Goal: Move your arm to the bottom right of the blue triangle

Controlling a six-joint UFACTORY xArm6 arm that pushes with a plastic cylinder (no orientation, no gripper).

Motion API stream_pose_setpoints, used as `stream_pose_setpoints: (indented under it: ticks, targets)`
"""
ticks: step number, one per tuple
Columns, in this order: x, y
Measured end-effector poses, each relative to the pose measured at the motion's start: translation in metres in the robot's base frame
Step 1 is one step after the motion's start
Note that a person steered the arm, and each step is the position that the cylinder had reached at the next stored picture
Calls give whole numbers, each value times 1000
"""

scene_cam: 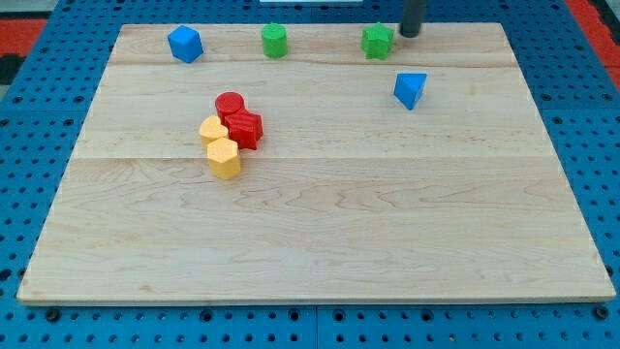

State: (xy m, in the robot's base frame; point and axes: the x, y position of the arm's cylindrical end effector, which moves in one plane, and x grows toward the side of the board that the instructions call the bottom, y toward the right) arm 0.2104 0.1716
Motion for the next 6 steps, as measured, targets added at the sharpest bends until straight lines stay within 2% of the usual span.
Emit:
stream_pose_setpoints:
  ticks: [1,2,3,6]
  targets:
    - [59,66]
    - [150,83]
    - [179,35]
    - [153,-65]
